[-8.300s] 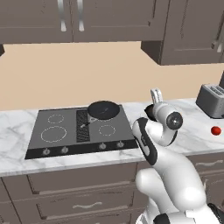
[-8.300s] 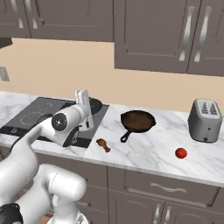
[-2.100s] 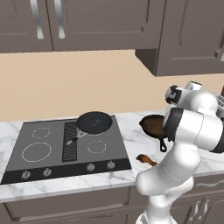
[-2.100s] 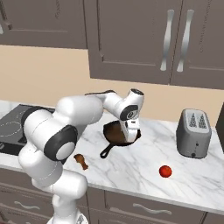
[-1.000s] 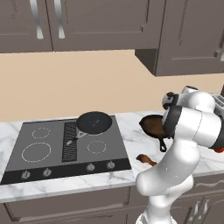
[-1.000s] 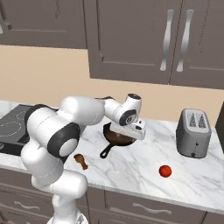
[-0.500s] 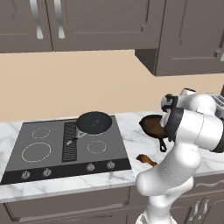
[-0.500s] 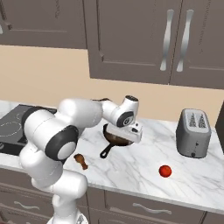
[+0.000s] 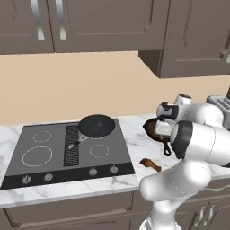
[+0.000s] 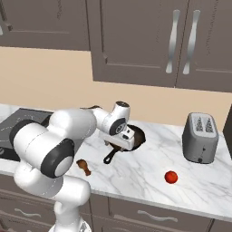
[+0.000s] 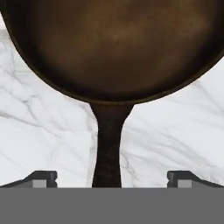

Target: Place both pans onto different burners. Then place the tomato and the chicken drumstick on different pans.

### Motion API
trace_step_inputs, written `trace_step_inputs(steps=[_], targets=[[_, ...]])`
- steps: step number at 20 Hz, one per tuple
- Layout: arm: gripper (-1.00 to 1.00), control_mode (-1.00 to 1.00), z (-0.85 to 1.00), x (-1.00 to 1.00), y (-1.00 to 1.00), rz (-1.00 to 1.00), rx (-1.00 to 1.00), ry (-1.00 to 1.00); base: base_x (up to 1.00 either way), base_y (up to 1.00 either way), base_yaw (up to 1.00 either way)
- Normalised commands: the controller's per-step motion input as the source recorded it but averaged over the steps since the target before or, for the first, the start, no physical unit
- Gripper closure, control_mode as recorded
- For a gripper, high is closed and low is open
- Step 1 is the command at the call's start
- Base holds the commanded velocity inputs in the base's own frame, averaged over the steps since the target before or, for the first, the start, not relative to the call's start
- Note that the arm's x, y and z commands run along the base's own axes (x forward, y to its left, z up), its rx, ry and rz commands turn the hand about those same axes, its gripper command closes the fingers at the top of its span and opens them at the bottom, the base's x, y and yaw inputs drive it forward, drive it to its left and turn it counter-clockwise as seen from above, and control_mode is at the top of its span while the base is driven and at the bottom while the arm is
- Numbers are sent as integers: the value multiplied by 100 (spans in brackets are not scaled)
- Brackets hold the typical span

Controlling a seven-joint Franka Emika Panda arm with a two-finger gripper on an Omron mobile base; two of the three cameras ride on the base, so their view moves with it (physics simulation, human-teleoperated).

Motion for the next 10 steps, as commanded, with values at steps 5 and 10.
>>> trace_step_inputs(steps=[5,10], targets=[[-100,-100,-26,18,3,0,0,-5,0,0,0],[-100,-100,-22,17,0,0,0,-9,0,0,0]])
